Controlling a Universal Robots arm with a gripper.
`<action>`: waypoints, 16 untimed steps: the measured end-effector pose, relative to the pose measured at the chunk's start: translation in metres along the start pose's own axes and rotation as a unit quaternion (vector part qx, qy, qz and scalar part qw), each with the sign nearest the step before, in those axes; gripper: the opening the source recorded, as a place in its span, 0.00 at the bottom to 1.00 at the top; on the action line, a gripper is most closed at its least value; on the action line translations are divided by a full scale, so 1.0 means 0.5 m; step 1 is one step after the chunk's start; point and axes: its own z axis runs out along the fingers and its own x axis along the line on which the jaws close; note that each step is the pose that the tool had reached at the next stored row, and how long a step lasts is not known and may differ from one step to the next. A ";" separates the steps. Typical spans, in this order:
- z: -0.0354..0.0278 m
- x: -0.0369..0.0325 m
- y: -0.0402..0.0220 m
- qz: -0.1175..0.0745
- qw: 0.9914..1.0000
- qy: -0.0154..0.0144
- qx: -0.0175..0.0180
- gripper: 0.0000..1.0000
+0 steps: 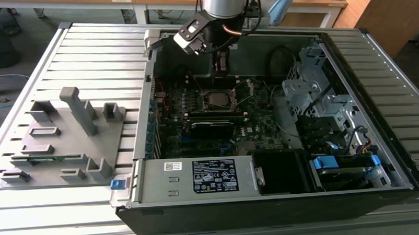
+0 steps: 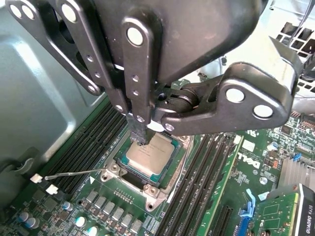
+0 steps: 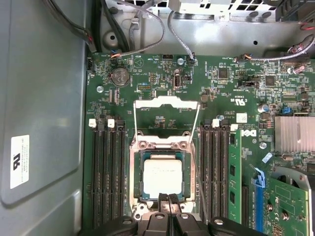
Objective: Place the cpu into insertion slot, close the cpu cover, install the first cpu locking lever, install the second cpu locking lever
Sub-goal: 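Close the cpu cover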
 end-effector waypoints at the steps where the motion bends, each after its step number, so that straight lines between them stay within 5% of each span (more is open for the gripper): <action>1: -0.002 0.000 0.000 0.000 1.000 0.000 0.000 0.10; 16: -0.012 0.000 0.000 0.000 1.000 0.000 0.000 0.10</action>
